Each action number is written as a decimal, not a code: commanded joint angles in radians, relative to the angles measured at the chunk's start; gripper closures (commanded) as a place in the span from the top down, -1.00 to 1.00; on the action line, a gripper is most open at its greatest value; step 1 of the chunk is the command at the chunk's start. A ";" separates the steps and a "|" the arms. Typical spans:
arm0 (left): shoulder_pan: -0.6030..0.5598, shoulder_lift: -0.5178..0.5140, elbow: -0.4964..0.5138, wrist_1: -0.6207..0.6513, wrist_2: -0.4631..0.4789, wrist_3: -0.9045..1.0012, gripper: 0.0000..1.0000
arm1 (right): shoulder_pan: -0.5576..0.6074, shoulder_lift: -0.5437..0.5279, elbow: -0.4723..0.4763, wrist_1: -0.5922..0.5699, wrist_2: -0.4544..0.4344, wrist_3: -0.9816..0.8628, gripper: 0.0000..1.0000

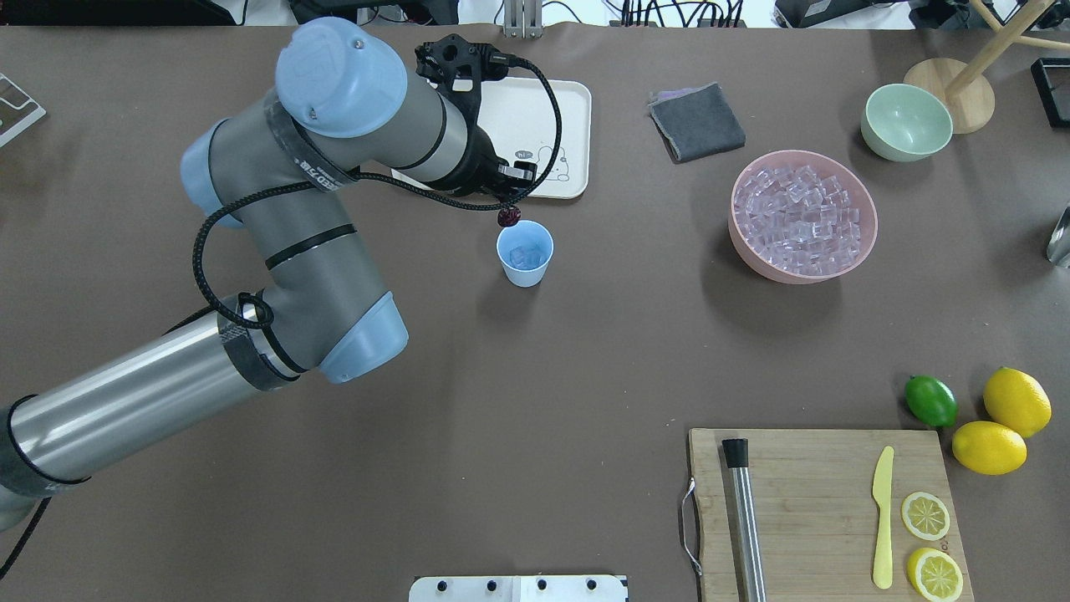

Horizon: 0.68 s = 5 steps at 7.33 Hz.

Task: Put ice and cherries in cup
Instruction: 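Carry the cherry with the left gripper over the blue cup and release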

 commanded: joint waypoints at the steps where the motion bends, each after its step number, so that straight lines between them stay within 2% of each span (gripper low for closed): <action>1: 0.017 0.003 0.017 -0.015 0.029 0.000 -1.00 | 0.000 0.001 0.003 0.000 0.000 0.001 0.97; 3: 0.055 0.001 0.072 -0.108 0.069 -0.005 -1.00 | 0.000 0.000 0.007 0.000 0.002 0.006 0.97; 5: 0.068 0.015 0.076 -0.113 0.072 -0.002 -1.00 | 0.000 0.000 0.001 0.000 0.002 0.004 0.97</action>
